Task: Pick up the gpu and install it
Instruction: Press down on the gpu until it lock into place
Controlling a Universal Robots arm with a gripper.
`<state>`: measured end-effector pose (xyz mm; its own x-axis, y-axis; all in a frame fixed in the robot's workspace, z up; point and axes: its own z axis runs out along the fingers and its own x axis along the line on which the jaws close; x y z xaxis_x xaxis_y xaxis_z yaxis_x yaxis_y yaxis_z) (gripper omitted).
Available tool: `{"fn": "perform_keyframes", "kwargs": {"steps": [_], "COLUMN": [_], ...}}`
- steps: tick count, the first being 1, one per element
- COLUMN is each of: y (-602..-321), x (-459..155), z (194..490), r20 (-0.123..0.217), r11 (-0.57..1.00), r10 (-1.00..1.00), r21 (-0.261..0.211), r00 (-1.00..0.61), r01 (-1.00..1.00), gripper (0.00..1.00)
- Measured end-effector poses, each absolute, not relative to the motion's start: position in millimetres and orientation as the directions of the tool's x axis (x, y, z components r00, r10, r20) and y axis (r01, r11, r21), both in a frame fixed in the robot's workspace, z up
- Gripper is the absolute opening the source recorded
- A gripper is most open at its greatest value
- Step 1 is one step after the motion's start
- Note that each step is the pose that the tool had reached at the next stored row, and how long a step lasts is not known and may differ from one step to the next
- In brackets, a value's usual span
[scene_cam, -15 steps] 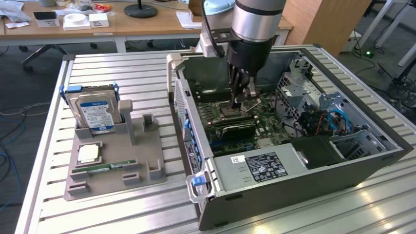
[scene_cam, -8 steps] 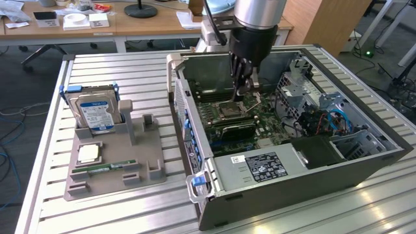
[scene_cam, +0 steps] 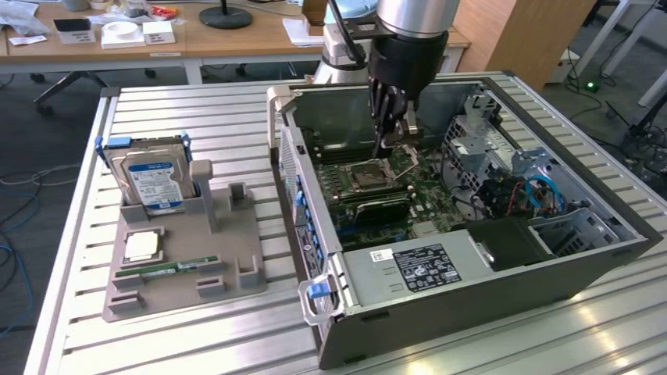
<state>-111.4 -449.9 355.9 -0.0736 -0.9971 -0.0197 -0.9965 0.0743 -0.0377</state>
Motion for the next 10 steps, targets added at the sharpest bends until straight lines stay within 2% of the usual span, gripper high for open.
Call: {"fn": "perform_keyframes", "kwargs": {"steps": [10], "y": [-449.9], "x": [-111.4], "z": [355.9], "r20": [-0.020], "r11": [0.074], "r10": [-0.997], "r21": [-0.038], "r00": [-0.074], "r01": [-0.997], "gripper": [0.11]}}
